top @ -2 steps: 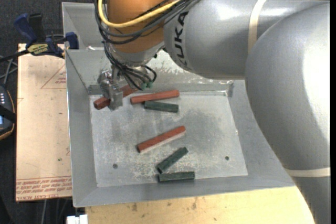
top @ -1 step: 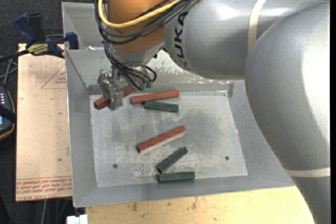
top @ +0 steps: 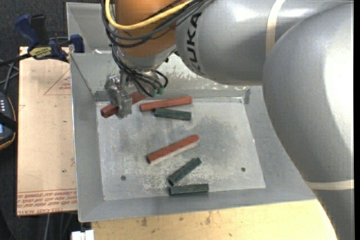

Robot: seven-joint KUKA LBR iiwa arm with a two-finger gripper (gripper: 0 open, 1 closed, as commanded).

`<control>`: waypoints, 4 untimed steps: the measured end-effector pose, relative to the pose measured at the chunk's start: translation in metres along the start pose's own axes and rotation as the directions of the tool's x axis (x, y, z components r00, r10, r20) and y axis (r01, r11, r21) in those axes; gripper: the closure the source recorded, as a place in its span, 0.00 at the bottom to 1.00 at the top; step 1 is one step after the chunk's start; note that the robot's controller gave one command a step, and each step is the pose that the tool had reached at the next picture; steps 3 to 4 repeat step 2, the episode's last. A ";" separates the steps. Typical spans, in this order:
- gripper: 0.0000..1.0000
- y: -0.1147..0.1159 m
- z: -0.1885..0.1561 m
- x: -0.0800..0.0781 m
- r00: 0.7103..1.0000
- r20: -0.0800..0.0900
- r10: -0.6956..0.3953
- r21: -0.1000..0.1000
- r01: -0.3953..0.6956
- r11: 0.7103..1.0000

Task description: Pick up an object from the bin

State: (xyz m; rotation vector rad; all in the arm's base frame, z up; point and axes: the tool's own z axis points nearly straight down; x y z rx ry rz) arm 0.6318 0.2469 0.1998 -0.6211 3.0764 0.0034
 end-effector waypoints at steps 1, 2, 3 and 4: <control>1.00 -0.016 0.003 0.023 0.985 -0.002 -0.175 0.000 0.175 0.985; 1.00 -0.040 -0.035 0.037 0.965 -0.004 -0.262 -0.001 0.262 0.965; 1.00 -0.040 -0.035 0.037 0.965 -0.004 -0.262 -0.001 0.262 0.965; 1.00 -0.040 -0.035 0.037 0.965 -0.004 -0.262 -0.001 0.262 0.965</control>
Offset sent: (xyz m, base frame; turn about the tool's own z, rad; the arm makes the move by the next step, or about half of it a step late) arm -0.0191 -0.0802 0.0842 -0.4504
